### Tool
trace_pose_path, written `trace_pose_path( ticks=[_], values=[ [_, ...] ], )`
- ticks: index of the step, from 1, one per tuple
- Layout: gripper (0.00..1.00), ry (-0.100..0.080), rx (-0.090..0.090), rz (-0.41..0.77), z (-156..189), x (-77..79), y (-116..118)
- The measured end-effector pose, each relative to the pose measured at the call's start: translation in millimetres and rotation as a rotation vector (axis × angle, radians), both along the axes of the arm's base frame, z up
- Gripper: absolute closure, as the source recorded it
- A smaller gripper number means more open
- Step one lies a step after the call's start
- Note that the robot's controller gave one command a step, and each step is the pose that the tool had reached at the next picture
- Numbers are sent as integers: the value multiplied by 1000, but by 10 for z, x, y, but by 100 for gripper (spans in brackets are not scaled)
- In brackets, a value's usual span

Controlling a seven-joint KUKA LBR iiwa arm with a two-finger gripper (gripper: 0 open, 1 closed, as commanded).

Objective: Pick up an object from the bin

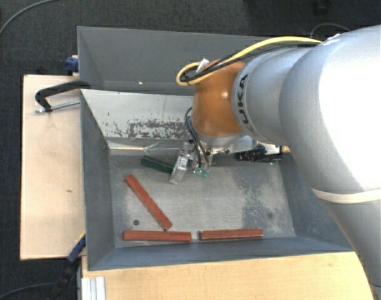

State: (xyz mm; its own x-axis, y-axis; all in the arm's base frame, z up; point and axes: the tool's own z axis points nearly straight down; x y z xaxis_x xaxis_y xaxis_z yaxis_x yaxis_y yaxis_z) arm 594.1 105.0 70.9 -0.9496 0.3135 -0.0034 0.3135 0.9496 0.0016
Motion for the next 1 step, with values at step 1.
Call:
trace_pose_path(
  ticks=[1],
  values=[
    [100,-8,2,-6,1584,-510,-267]
  ],
)
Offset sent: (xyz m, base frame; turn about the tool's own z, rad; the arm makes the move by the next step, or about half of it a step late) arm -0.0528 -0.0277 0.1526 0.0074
